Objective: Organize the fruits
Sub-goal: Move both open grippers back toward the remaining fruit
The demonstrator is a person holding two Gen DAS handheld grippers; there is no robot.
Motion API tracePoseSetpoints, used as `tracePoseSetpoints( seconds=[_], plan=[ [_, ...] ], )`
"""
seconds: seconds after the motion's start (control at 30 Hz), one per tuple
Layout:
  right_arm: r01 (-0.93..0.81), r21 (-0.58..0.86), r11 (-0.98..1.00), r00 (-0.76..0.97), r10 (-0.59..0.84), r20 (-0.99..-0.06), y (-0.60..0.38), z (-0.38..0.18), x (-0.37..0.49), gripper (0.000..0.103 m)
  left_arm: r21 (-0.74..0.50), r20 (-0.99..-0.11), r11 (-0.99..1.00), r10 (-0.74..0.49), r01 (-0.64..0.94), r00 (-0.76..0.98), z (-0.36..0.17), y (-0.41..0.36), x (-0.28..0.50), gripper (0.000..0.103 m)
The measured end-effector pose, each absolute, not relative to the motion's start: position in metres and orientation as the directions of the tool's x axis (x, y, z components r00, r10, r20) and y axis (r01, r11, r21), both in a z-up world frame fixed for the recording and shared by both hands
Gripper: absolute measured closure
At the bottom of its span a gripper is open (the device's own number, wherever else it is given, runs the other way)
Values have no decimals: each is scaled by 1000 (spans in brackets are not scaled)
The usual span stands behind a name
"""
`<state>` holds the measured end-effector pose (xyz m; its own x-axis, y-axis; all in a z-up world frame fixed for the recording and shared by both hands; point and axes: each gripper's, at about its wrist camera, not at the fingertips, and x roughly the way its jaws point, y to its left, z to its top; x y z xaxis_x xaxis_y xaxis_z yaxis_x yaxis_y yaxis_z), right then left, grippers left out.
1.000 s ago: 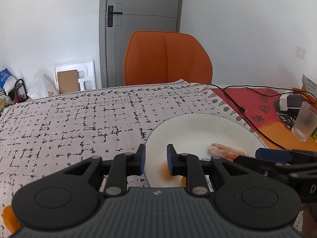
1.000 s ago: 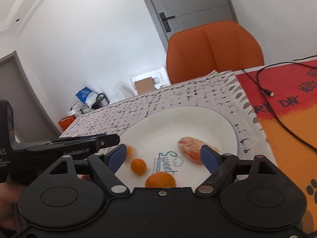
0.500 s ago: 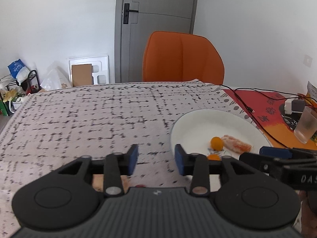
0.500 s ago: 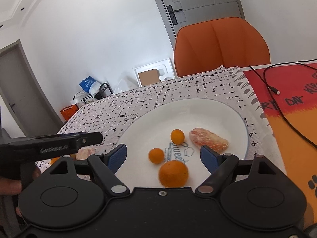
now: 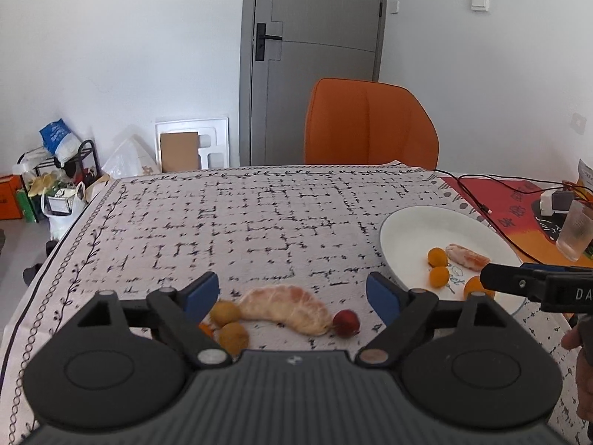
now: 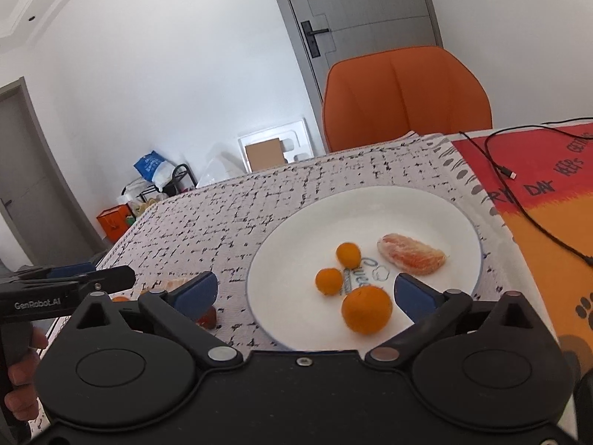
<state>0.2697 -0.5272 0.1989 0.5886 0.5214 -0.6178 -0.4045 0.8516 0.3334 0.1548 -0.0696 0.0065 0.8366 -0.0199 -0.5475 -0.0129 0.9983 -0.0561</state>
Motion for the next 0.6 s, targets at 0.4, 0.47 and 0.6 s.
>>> tracePoseSetpoints(
  seconds=[0.4,0.47,0.6],
  plan=[
    [-448,300,842,583,529,-617,-505,206,254,0,-96,-544,992,17,-82,839,-2,-34,120,16],
    [-460,297,837,578,537,-615,-502,207,253,0,-105,-549,990,20,-93,836,-4,-28,116,16],
    [-487,304,819,564,560,-607,-495,210,248,0,-116,-545,988,25,-105,838,-7,-18,106,16]
  ],
)
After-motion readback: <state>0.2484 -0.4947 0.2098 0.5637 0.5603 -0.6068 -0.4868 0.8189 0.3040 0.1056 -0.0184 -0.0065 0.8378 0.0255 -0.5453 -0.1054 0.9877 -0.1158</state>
